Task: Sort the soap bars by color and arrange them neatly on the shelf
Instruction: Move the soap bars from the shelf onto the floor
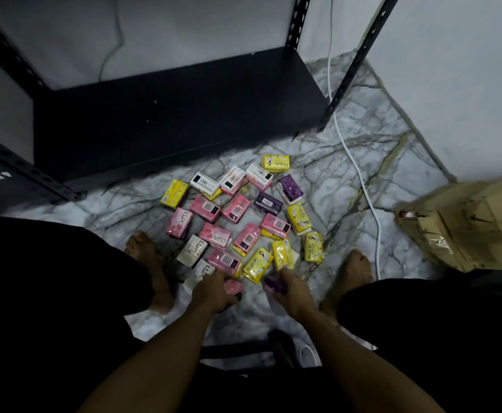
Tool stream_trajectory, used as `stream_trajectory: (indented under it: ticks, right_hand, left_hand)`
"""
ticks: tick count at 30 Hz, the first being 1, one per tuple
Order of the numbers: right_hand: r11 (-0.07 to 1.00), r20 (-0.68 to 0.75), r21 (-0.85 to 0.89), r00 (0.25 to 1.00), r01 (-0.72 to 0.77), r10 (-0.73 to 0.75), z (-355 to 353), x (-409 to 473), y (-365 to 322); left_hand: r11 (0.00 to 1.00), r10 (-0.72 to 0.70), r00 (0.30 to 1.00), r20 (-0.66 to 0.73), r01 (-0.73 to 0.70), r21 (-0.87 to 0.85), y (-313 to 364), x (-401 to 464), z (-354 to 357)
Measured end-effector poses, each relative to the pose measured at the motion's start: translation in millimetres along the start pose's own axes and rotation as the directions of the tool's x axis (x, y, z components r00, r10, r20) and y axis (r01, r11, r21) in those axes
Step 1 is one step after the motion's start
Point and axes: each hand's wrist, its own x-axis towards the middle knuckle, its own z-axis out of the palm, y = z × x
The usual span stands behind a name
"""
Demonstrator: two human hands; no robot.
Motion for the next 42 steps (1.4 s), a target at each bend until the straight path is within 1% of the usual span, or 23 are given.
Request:
stream_trajectory:
  ticks: [3, 5, 6, 7, 9, 13, 18, 21, 24, 26, 28, 30, 32, 35, 38, 42]
  right_hand:
    - [0.999, -0.033, -0.035, 0.999, 0.033, -0.034, 14, 2, -4]
    - [0.998, -0.053, -0.042, 0.997, 0.049, -0.051, 21, 0, -3]
    - [0.999, -0.066, -0.028, 0.997, 0.036, -0.037, 23, -1, -2]
    - [1.0, -0.082, -0.011, 0.996, 0.017, -0.018, 25, 1, 2]
    - [1.0, -0.093, 0.001, 0.995, -0.027, 0.027, 27, 6, 8]
    - [0.997, -0.095, -0.017, 0.992, -0.082, 0.08, 34, 14, 20]
    - [0.989, -0.034, -0.069, 0.991, -0.134, 0.132, 39, 18, 22]
    - [0.976, -0.041, -0.168, 0.991, -0.136, 0.131, 34, 19, 18]
    - [0.96, -0.127, -0.248, 0.987, -0.13, 0.101, 23, 20, 6]
    - [0.963, -0.174, -0.242, 0.982, -0.115, 0.073, 15, 23, -4]
    - [0.981, -0.219, -0.178, 0.975, -0.077, 0.036, 6, 29, -18]
    - [0.997, -0.24, -0.071, 0.971, -0.022, 0.004, -5, 35, -39]
    - [0.998, -0.269, 0.065, 0.963, 0.027, -0.008, -20, 43, -66]
    - [0.97, -0.353, 0.203, 0.934, 0.131, -0.052, -50, 54, -113]
    - [0.939, -0.42, 0.225, 0.895, 0.259, -0.147, -86, 67, -156]
    - [0.892, -0.561, 0.159, 0.782, 0.424, -0.272, -149, 79, -217]
  left_hand:
    - [0.998, -0.064, 0.99, -0.127, 0.064, -0.005, 8, -1, 24]
    - [0.989, -0.099, 0.97, -0.22, 0.12, 0.084, 12, -5, 43]
    - [0.981, -0.106, 0.964, -0.245, 0.141, 0.129, 14, -8, 52]
    - [0.978, -0.098, 0.965, -0.245, 0.138, 0.154, 14, -10, 60]
    - [0.978, -0.09, 0.977, -0.195, 0.124, 0.169, 12, -12, 71]
    - [0.967, -0.103, 0.982, -0.16, 0.137, 0.216, 10, -8, 73]
    - [0.917, -0.077, 0.991, -0.114, 0.115, 0.383, 14, -6, 63]
    - [0.902, -0.032, 0.986, -0.162, 0.098, 0.42, 16, -6, 52]
    - [0.913, 0.016, 0.971, -0.238, 0.083, 0.401, 21, -10, 37]
    - [0.934, 0.03, 0.957, -0.29, 0.077, 0.35, 29, -10, 24]
    - [0.957, 0.048, 0.934, -0.354, 0.059, 0.284, 43, -9, 8]
    - [0.974, 0.074, 0.898, -0.434, 0.029, 0.226, 59, -8, -12]
    - [0.985, 0.099, 0.835, -0.542, -0.004, 0.174, 79, -7, -36]
    - [0.99, 0.134, 0.765, -0.63, -0.079, 0.116, 106, -10, -81]
    - [0.985, 0.163, 0.697, -0.698, -0.155, 0.076, 127, -17, -138]
    - [0.959, 0.248, 0.596, -0.764, -0.262, 0.107, 152, -29, -223]
